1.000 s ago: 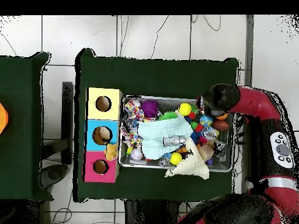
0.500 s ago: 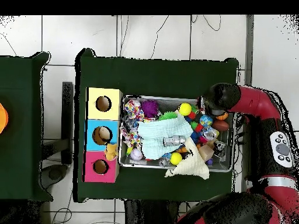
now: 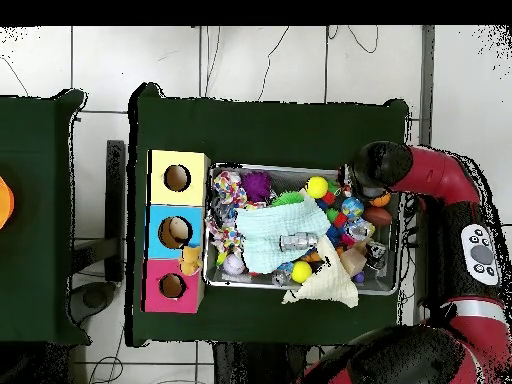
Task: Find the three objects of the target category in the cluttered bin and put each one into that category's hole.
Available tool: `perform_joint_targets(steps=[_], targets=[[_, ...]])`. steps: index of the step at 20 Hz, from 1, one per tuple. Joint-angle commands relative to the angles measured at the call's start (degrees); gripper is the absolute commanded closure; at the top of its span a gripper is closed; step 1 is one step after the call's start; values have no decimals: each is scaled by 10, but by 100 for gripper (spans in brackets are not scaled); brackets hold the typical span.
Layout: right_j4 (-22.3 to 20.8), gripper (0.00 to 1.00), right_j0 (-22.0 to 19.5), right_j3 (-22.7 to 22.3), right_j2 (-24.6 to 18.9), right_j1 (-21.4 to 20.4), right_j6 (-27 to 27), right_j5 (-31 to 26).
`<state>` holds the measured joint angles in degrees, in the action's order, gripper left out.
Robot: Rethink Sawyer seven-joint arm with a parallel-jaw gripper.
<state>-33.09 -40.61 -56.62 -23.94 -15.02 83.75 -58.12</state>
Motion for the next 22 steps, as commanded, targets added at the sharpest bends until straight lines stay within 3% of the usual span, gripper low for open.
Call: perform_joint_targets(steps=[1,12,13,22], targets=[[-32,0,-3,20,-30,50,-176,1],[-30,0,-4,10,-30,45,-166,14],[-30,100,-3,10,-30,44,-165,13],[-29,100,-2,8,-28,43,-159,14]])
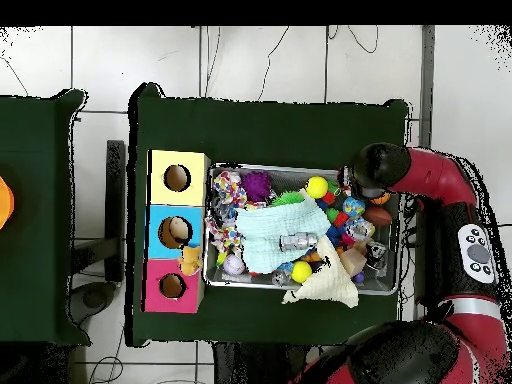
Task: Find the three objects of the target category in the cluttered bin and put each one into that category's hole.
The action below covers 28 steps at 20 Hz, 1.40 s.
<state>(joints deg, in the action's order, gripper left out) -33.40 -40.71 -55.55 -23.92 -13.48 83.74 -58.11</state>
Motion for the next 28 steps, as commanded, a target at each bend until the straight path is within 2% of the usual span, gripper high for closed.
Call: perform_joint_targets(steps=[1,18,21,24,28], targets=[[-26,100,-1,-3,-29,27,-159,15],[-20,100,-6,-10,-35,21,-159,26],[-6,100,-9,-36,-34,-7,-141,19],[5,100,4,-62,-18,-84,-130,-32],[11,100,3,-54,-25,-85,-137,-49]])
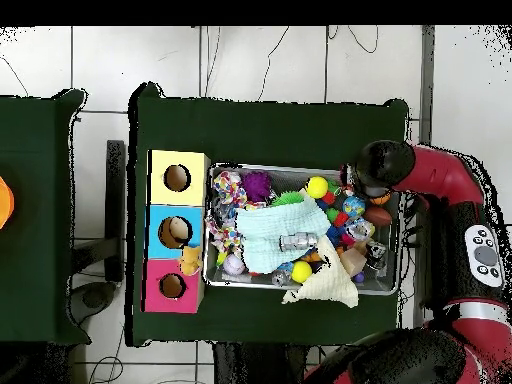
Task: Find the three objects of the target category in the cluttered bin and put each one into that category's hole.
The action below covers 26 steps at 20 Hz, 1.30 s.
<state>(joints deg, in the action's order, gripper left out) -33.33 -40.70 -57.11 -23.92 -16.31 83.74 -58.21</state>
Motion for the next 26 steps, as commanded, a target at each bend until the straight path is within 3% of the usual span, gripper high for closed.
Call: perform_joint_targets(steps=[1,11,19,26], targets=[[9,100,2,-37,-27,-53,-138,-46],[7,100,-1,-32,-33,-39,-142,-40],[-3,100,-12,-39,-31,8,-132,6],[1,100,-15,-45,-31,9,-121,14]])
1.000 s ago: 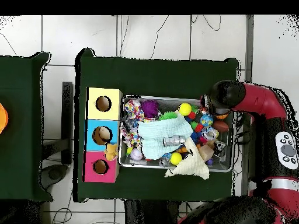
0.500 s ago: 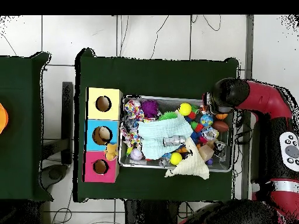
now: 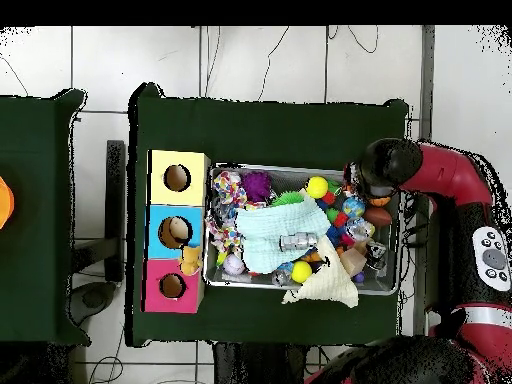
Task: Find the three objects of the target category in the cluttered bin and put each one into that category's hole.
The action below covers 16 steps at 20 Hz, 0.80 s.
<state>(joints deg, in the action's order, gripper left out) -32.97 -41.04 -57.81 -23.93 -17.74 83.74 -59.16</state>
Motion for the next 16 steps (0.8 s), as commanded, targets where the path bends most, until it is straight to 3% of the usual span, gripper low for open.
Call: perform_joint_targets(steps=[1,16], targets=[[-3,0,-12,-38,-31,23,-121,23],[-6,0,-14,-40,-33,25,-125,31]])
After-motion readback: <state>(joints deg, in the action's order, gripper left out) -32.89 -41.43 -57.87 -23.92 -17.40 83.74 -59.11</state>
